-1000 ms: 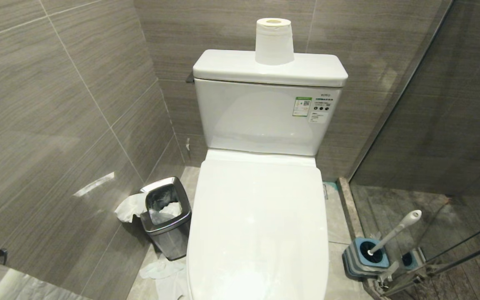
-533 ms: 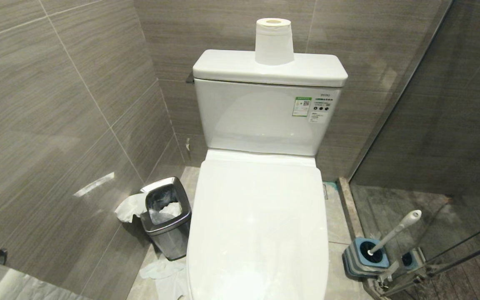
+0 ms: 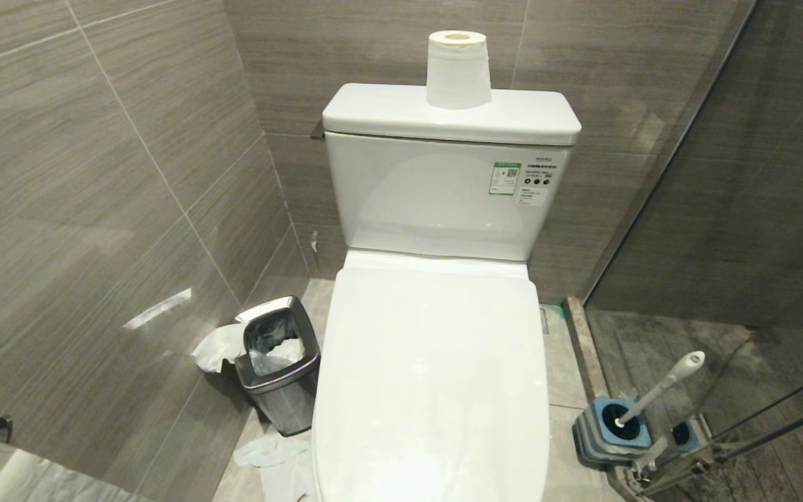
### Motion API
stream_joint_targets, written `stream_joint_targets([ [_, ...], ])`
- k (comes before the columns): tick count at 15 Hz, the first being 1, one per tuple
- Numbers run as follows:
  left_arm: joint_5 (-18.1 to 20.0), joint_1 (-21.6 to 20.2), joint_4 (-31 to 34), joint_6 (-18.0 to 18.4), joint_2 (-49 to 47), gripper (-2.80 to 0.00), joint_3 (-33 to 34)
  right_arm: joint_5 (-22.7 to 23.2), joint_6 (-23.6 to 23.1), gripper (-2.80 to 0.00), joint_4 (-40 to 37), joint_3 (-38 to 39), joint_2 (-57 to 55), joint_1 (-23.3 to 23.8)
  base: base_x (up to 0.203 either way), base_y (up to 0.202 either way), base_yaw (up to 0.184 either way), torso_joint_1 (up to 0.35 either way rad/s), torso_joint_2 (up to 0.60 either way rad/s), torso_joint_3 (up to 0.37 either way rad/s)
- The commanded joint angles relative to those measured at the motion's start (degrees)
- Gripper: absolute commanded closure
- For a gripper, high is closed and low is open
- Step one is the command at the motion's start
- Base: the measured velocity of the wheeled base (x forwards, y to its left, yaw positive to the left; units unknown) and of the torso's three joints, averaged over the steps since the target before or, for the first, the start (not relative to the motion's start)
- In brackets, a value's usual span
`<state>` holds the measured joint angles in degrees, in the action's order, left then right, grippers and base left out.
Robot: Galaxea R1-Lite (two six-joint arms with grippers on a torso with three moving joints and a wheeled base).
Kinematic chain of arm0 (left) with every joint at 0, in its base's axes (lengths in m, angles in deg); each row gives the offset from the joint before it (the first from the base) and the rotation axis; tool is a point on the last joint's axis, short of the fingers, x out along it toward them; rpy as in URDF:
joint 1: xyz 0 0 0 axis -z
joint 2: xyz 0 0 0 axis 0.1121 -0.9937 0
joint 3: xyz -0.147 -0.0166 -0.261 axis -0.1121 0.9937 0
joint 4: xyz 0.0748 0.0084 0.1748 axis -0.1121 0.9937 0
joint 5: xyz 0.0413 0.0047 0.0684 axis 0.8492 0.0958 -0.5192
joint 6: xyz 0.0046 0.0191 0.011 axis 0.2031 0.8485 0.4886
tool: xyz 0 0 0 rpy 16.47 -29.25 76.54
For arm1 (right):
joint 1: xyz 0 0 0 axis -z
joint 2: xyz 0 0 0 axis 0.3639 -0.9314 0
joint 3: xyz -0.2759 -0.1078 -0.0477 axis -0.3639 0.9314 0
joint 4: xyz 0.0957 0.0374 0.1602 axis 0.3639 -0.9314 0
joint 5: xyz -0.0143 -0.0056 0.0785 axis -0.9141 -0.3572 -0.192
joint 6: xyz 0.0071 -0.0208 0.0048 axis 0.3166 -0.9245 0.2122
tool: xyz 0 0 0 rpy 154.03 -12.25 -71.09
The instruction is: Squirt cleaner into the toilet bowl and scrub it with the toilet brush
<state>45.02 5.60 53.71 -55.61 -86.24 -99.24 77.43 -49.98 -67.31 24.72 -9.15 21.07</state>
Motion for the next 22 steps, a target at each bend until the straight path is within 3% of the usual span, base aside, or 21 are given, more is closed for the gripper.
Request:
stream_joint_targets([
  [1,0.23,-0.91,-2.83,0.64,7.27,0.0,6.12,-0.01,0.01,0.0,-0.02,0.01,-0.09,-0.04,0.0,0.0,0.0,0.0,0.0,0.0],
  [8,-0.3,0.91,-3.25,1.13,22.17,0.0,22.64,-0.01,0.01,0.0,-0.03,0.01,-0.06,0.0,0.0,0.0,0.0,0.0,0.0,0.0],
  [15,-1.55,0.99,-6.07,-0.42,25.74,0.0,33.3,-0.01,0.01,0.0,0.03,0.01,-0.09,-0.07,0.0,0.0,0.0,0.0,0.0,0.0],
  [17,-1.49,1.0,-10.55,-0.68,25.75,0.0,40.8,-0.01,0.01,0.0,0.03,0.01,-0.09,-0.08,0.0,0.0,0.0,0.0,0.0,0.0],
  [22,-1.14,1.01,-34.98,-1.03,25.7,0.0,67.52,-0.01,0.01,0.0,0.03,0.01,-0.08,-0.07,0.0,0.0,0.0,0.0,0.0,0.0],
])
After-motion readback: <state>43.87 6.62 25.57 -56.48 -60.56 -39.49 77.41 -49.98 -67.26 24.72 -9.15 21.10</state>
